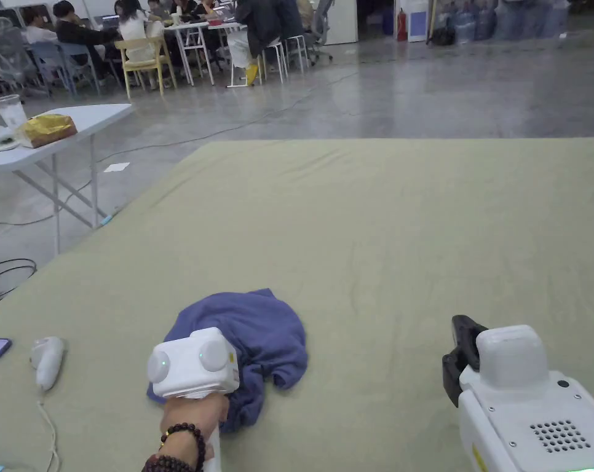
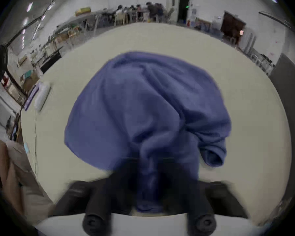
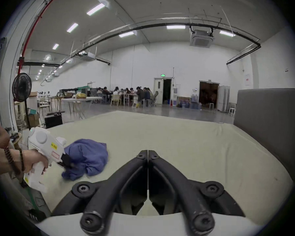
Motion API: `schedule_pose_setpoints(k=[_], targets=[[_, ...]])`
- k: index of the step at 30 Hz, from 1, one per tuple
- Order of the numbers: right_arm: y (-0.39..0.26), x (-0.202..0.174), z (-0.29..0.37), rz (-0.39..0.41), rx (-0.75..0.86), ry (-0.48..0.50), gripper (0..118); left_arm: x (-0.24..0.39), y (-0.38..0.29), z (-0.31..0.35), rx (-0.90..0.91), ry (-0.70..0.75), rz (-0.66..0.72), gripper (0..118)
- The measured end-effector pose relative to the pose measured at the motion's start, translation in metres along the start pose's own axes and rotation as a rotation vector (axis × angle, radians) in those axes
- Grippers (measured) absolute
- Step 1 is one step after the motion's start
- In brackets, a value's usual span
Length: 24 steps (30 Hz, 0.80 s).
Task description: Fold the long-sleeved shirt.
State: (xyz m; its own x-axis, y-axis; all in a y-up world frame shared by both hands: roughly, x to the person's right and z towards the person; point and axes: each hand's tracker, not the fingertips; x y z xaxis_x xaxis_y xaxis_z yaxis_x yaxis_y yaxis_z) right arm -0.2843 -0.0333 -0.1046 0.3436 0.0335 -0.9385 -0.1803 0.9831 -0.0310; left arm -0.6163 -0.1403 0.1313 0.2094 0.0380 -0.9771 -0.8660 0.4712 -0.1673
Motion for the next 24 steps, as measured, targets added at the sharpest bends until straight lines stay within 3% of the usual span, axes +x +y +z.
schedule_pose_setpoints(k=[5, 8, 10, 16, 21, 24], targets=[[-0.001, 0.018, 0.000, -0.036, -0.012, -0.035, 0, 0.017, -0.004, 0.026, 0.076, -0.074, -0.167, 0], [0.000, 0.029, 0.007, -0.045, -0.007, -0.051, 0, 0.039, -0.006, 0.058, 0.153, -0.288, -0.144, 0], [0.001, 0.038, 0.014, -0.051, 0.001, -0.066, 0, 0.070, -0.008, 0.083, 0.199, -0.389, -0.200, 0], [0.008, 0.089, 0.050, -0.080, 0.036, -0.191, 0, 0.210, -0.019, 0.146, 0.274, -0.636, -0.397, 0], [0.009, 0.153, 0.094, -0.104, 0.051, -0.366, 0, 0.358, -0.060, 0.169, 0.187, -0.892, -0.488, 0], [0.007, 0.190, 0.118, -0.122, 0.038, -0.478, 0, 0.437, -0.103, 0.168, 0.154, -0.950, -0.552, 0]])
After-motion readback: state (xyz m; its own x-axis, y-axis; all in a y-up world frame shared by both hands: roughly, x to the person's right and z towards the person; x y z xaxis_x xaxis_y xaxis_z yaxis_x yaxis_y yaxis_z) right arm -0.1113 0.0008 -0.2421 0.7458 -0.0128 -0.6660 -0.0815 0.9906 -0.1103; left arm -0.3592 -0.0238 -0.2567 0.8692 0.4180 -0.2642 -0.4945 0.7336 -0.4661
